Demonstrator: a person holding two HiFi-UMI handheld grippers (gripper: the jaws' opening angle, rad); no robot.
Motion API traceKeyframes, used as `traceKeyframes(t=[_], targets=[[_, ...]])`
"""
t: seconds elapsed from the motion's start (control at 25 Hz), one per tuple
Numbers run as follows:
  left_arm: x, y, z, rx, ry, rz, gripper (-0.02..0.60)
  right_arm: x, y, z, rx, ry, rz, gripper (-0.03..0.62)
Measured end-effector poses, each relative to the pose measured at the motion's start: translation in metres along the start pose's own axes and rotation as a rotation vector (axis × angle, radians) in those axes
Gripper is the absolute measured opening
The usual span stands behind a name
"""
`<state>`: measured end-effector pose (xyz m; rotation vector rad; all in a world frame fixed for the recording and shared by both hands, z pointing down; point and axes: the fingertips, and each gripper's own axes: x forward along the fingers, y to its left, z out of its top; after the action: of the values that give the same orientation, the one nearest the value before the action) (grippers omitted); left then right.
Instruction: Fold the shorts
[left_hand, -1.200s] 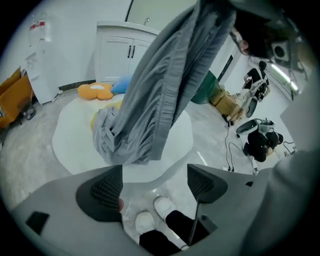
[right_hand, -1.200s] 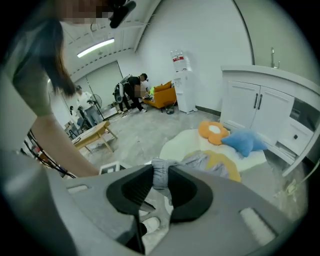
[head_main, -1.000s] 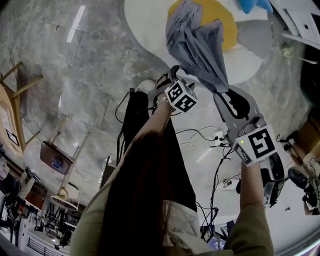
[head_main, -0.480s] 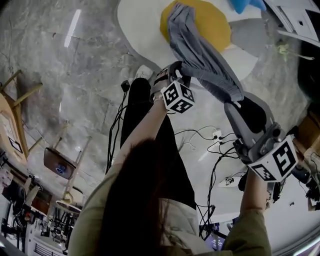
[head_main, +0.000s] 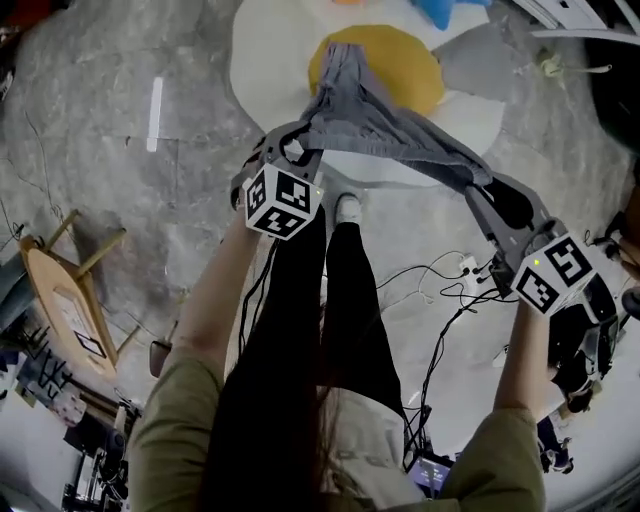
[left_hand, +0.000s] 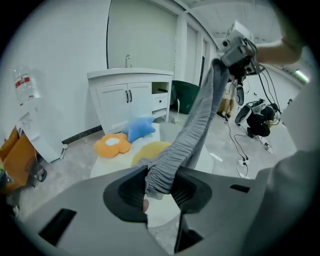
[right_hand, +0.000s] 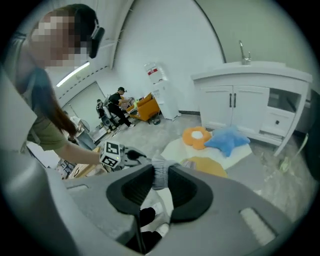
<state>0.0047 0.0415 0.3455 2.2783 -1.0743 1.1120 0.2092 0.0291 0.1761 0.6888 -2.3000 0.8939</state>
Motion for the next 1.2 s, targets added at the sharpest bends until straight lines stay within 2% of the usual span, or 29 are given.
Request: traceKeyframes(t=[0.12,0.24,0.32,0.4,0.56,0.64,0.72,0.8,0.92,1.04,1.2], targets=[[-0.001,0.053,0.037,-0.017,0.011,0.004,0.115,0.017,-0.041,0.007,0.125,-0.011,-0.023,0.098],[0.016,0.112,0.084,-0.06,0.045,-0.015,0.114,0.041,-0.088,0.035,0.279,-0.1,-0.049,0.098],[0.025,0.15,0.123,-0.099,0.047,0.008,0.112,0.054,-0.115,0.062,0.337,-0.15,-0.066,0.098],[0.025,0.182,0.172,-0.099,0.006,0.053,0.11,0.059,-0.136,0.097,0.313,-0.172,-0.095,0.098],[-0.001,0.222,0.272,-0.007,-0.107,0.135,0.109,0.033,-0.156,0.176,0.212,-0.273,-0.141,0.098],[-0.021,0.229,0.301,0.038,-0.154,0.162,0.109,0.014,-0.157,0.205,0.162,-0.337,-0.149,0.098],[-0.039,0.229,0.311,0.074,-0.188,0.184,0.109,0.0,-0.152,0.217,0.115,-0.364,-0.159,0.098],[-0.05,0.221,0.3,0.092,-0.199,0.192,0.109,-0.001,-0.144,0.212,0.077,-0.359,-0.162,0.098],[-0.046,0.199,0.25,0.123,-0.163,0.19,0.109,0.022,-0.135,0.172,0.051,-0.299,-0.156,0.098],[-0.018,0.159,0.167,0.119,-0.058,0.152,0.109,0.057,-0.136,0.094,0.092,-0.192,-0.159,0.098],[0.025,0.086,0.021,0.082,0.137,0.079,0.109,0.112,-0.133,-0.045,0.14,-0.032,-0.18,0.098]])
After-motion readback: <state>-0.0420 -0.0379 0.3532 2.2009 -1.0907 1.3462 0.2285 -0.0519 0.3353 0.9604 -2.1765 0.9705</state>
